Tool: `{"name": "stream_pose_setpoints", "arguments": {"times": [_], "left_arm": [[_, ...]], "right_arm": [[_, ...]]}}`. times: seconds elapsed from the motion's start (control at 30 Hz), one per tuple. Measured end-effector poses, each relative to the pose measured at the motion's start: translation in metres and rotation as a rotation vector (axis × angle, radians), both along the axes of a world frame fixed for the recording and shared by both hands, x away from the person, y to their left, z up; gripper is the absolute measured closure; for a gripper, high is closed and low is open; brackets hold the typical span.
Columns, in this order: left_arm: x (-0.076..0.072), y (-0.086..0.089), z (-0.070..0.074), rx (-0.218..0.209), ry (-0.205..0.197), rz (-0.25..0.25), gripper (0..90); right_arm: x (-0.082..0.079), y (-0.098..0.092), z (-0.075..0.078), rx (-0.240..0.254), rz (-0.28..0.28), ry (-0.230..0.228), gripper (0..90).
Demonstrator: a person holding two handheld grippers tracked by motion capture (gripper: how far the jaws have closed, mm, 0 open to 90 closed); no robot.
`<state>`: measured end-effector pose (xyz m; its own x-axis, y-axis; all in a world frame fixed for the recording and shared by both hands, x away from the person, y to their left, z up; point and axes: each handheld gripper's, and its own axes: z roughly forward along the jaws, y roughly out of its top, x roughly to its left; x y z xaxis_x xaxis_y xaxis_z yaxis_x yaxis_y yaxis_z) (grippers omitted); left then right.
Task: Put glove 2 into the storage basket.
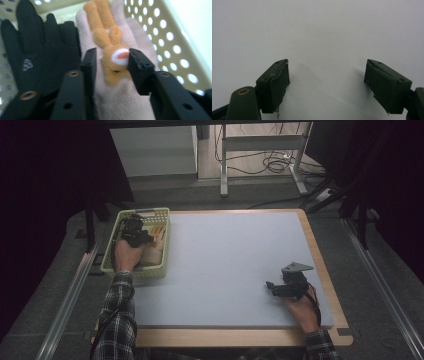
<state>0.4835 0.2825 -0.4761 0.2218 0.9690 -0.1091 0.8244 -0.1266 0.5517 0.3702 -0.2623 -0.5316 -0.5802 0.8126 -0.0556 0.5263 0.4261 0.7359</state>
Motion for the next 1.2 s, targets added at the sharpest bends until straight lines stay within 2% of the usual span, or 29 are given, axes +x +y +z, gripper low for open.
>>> {"name": "stream_pose_setpoints", "arguments": {"times": [0.07,0.13,0.23,0.37,0.43,0.5,0.57,0.87,1.2], "left_arm": [[0.004,-0.002,-0.004,-0.015,0.026,-0.005,68.0],[0.008,-0.007,-0.008,-0.008,0.048,-0.017,68.3],[0.011,-0.014,-0.010,0.007,0.057,-0.029,68.7],[0.011,-0.017,-0.010,0.006,0.057,-0.042,68.8],[0.010,-0.013,-0.009,-0.006,0.049,-0.039,67.7],[0.008,-0.010,-0.006,-0.024,0.026,-0.027,61.9],[0.005,-0.008,-0.004,-0.015,0.004,-0.025,55.6],[-0.007,0.004,0.005,-0.050,-0.060,-0.024,38.2],[-0.020,0.014,0.011,-0.049,-0.124,-0.030,19.5]], "right_arm": [[0.000,0.000,0.000,0.000,0.000,0.000,19.6],[0.000,0.000,0.000,0.001,0.000,0.001,19.6],[0.000,0.000,0.000,0.001,0.000,0.001,19.6],[0.000,0.000,0.000,0.001,0.000,0.001,19.6],[0.000,0.000,0.000,0.001,0.000,0.001,19.6],[0.000,0.000,0.000,0.001,0.000,0.001,19.6],[0.000,0.000,0.000,0.001,0.000,0.001,19.6],[0.000,0.000,0.000,0.000,0.000,0.000,19.6],[0.000,0.000,0.000,-0.001,0.000,-0.001,19.6]]}}
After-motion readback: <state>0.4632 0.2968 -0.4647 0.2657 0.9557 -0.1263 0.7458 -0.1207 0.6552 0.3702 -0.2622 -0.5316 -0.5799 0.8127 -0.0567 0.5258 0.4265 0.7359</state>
